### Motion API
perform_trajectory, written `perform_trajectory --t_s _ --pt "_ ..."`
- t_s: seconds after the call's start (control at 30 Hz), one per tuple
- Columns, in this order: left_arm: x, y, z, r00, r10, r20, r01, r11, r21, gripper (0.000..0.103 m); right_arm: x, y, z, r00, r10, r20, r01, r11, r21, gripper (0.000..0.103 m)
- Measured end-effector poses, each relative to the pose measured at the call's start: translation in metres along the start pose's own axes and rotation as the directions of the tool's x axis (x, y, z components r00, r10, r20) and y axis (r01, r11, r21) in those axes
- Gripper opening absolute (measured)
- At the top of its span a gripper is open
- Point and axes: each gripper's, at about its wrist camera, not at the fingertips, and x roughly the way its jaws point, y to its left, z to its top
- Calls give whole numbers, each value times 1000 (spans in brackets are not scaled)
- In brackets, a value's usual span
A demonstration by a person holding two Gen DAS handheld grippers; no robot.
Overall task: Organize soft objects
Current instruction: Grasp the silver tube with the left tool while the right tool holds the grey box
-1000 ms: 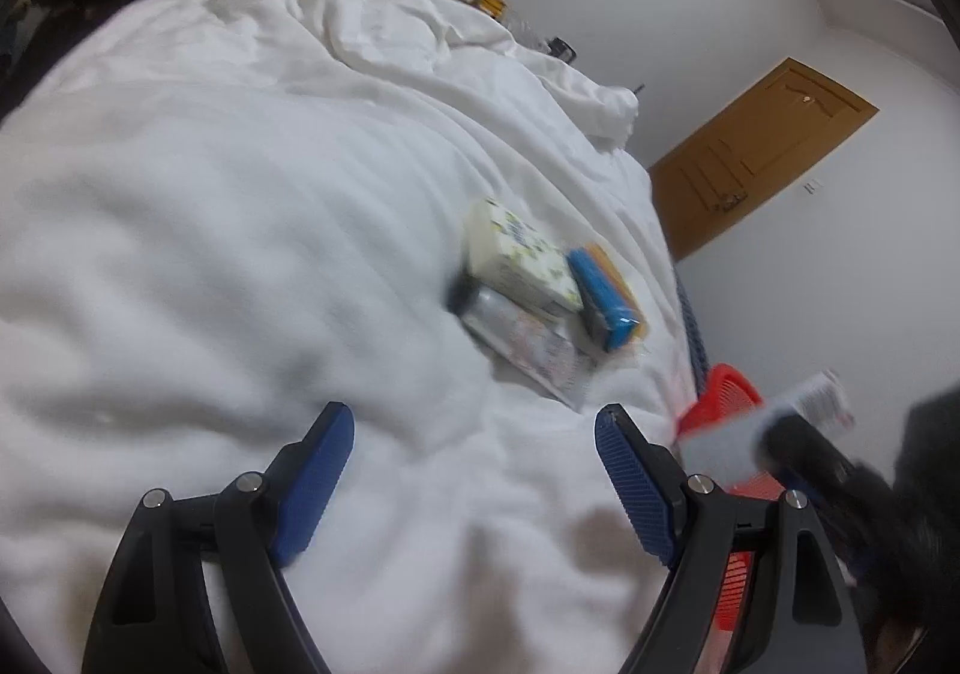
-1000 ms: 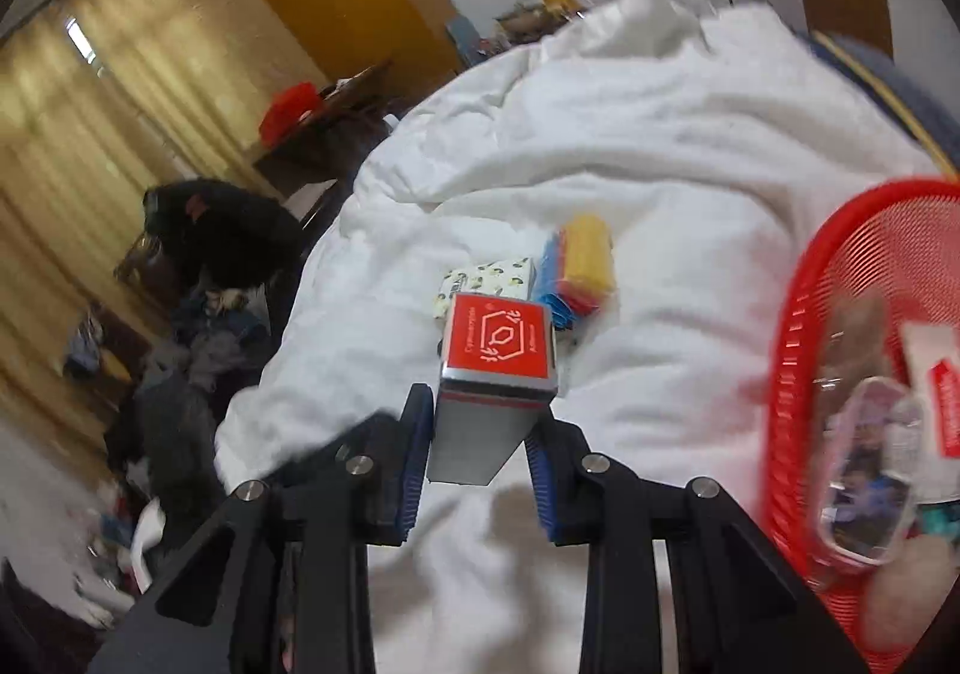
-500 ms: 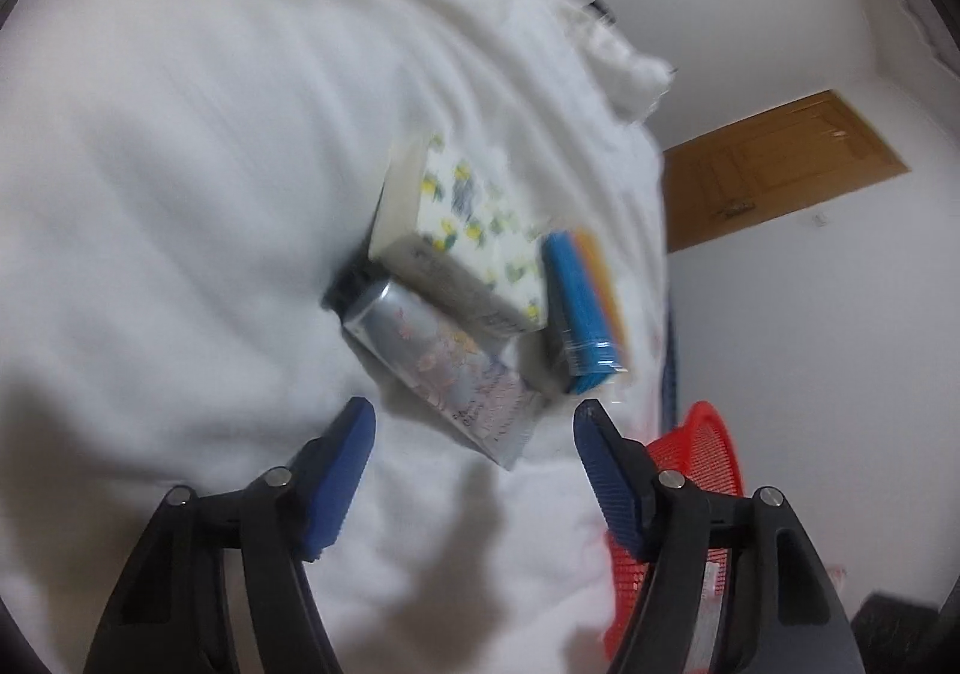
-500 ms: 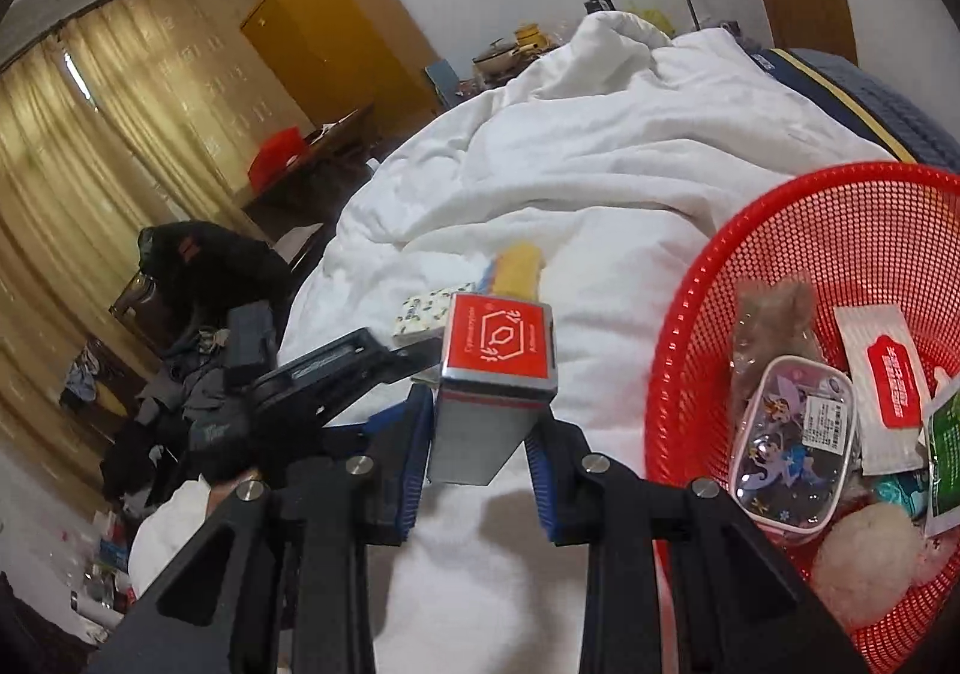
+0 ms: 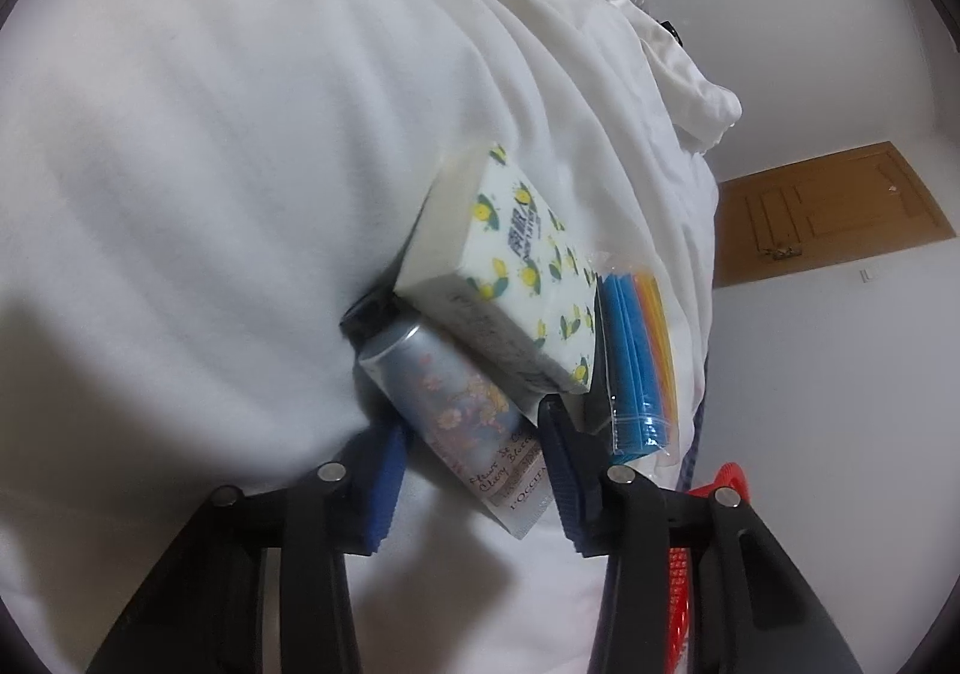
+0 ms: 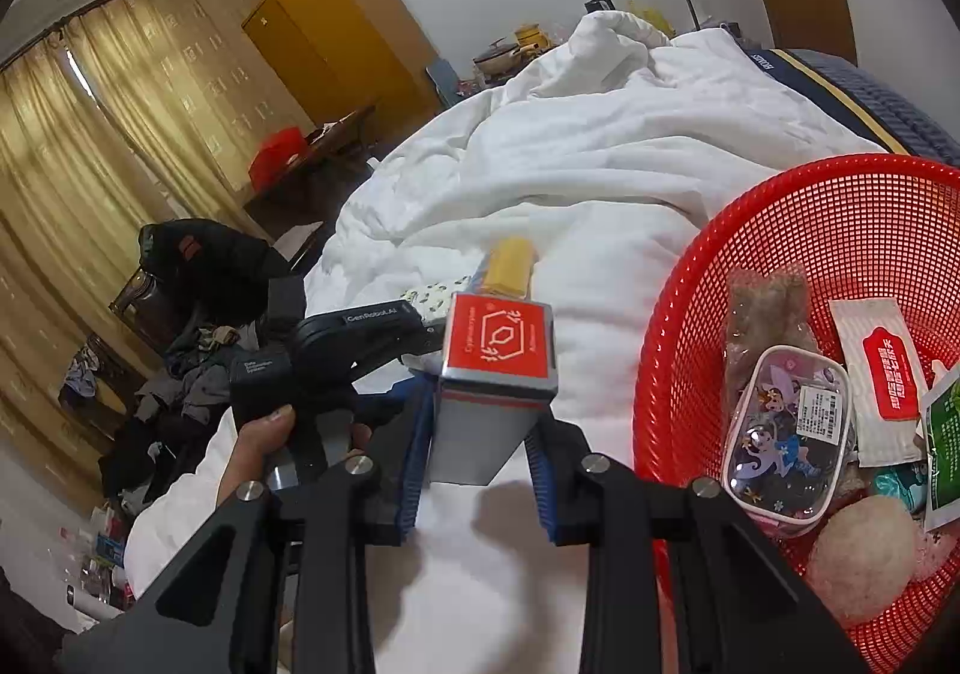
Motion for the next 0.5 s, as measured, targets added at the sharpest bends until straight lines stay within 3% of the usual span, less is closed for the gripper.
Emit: perform_trajectory --t_s 0.2,0.5 --pt "-15 15 -6 999 -42 -4 42 999 19 20 0 1 0 1000 -5 0 5 1000 -5 30" --pt "-47 29 -7 995 -92 28 90 994 67 16 1 -2 1 1000 -3 -12 3 1000 0 30"
